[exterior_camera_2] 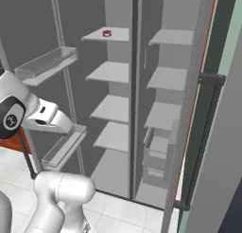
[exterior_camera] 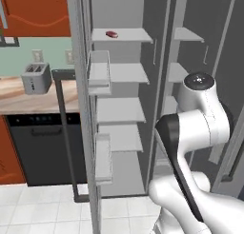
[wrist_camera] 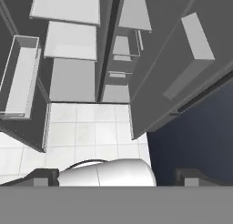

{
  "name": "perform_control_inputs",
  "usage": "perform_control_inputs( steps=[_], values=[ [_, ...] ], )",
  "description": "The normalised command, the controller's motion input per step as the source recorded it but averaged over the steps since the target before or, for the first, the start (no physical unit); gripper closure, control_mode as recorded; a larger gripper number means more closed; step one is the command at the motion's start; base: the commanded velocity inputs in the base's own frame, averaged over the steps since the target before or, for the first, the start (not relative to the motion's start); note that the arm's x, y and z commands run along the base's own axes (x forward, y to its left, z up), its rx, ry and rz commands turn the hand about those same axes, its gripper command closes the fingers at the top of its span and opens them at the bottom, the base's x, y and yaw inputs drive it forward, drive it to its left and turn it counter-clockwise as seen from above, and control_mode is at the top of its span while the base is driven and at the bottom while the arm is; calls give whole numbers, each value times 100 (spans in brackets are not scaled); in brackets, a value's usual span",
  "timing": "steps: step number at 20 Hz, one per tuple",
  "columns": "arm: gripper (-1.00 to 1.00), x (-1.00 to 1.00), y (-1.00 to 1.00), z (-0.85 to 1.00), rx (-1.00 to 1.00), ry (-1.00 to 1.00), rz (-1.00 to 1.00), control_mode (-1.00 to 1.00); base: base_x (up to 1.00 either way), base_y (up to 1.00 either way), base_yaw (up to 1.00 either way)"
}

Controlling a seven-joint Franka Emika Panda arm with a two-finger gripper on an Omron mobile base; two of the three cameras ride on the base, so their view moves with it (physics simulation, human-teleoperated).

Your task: Gather the cucumber and lemon from the fridge and place them on a tray on the dining counter. Then gather the steak and fish from the fridge and place them on the other tray.

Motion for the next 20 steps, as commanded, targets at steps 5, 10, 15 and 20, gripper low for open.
perform_control_inputs(
  steps=[5,10,15,20],
  values=[
    [-100,0,0,0,0,0,0,100,47,-35,0],
    [-100,0,0,0,0,0,0,100,58,-19,-4],
    [-100,0,0,0,0,0,0,100,67,-11,-13],
    [-100,0,0,0,0,0,0,100,60,-18,-10]
  ],
)
